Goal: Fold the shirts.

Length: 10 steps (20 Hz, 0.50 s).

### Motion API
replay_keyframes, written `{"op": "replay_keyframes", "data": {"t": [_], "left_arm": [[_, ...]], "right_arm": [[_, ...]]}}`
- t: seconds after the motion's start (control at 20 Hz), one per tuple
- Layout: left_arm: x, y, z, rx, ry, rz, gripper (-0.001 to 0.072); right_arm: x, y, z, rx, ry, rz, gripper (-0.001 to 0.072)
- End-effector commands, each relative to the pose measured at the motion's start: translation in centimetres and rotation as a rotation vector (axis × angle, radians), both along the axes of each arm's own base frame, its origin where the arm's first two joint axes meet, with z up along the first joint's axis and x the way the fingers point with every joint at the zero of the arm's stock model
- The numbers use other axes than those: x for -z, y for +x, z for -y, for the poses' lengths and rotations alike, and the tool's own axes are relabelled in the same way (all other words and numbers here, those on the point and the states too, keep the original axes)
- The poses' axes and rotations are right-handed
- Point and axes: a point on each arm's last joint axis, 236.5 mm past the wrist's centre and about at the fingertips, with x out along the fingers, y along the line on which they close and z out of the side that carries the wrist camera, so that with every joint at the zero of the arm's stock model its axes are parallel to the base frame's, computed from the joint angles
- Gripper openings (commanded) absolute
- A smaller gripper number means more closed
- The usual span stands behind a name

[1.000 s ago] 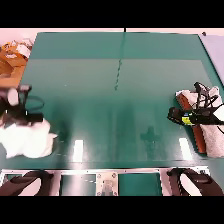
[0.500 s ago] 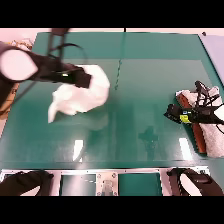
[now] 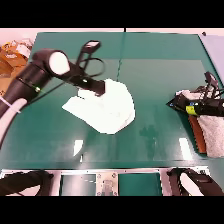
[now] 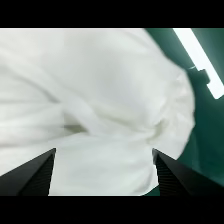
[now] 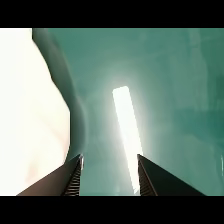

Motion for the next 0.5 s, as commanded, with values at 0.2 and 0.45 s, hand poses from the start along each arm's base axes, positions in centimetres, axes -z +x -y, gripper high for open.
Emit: {"op": "replay_keyframes", "data": {"t": [0.2, 0.45], "left_arm": [[8.5, 1.2, -17.5, -0.422, 0.09, -0.259, 0.0705], [15.9, -0.2, -20.5, -0.569, 0.044, -0.328, 0.0704]], "right_arm": [[5.0, 5.3, -5.4, -0.16, 0.161, -0.073, 0.0404], [7.6, 6.7, -14.2, -0.379, 0.212, -0.113, 0.0403]]}}
